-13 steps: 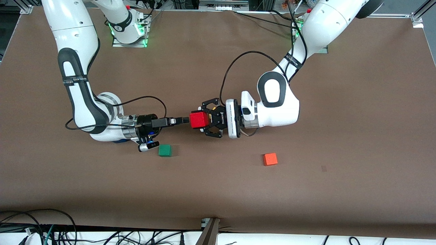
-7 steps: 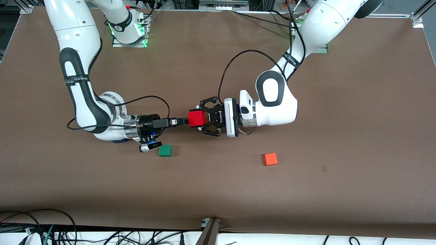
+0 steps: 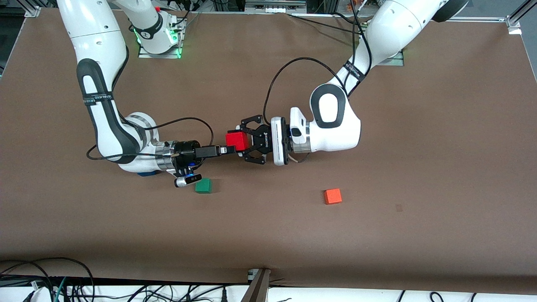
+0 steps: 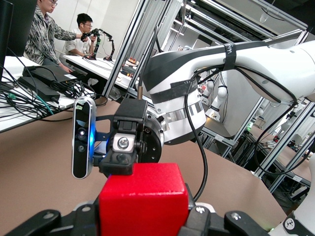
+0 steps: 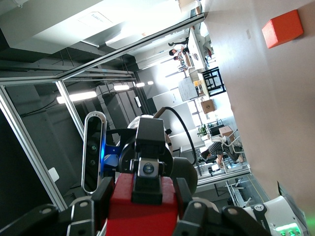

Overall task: Pass red block to right arm, stack on blue
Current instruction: 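Close the right gripper on the red cube held by the left gripper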

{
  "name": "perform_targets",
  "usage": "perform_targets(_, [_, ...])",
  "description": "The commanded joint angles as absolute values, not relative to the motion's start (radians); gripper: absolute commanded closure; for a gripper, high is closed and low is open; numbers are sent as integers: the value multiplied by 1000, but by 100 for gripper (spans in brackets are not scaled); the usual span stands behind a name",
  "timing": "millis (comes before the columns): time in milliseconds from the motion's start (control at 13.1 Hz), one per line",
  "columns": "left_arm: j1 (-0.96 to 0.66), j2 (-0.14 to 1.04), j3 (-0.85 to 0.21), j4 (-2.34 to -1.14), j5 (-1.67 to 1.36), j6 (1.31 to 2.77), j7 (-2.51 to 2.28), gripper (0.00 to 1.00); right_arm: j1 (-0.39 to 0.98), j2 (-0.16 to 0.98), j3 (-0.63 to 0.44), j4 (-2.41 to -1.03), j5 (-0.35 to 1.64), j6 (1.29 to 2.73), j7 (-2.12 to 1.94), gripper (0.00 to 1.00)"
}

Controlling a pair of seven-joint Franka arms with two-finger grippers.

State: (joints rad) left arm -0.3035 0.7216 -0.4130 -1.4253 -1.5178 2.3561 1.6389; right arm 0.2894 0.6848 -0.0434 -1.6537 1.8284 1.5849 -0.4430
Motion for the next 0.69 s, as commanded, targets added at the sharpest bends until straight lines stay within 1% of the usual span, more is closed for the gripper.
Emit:
perform_targets(0, [-308,727,-408,-1416,-1552,2358,1661,100,285,655,-49,-1678,1858,1580,-465,100])
perform_targets(153, [-307,727,-408,-1416,-1552,2358,1661,100,285,653,-49,-1678,1858,1578,-456,100])
perform_targets(230, [-307,727,-408,-1416,-1554,2356,1661,86,284,647,-49,-1680,1858,1578,-450,100])
perform_targets(307, [-304,727,-410,-1416,-1555,2356,1663,1,284,647,-49,-1678,1858,1578,-448,100])
perform_targets(613, [-299,718,-410,-1422,-1589,2350,1661,0,281,647,-51,-1674,1853,1578,-448,100])
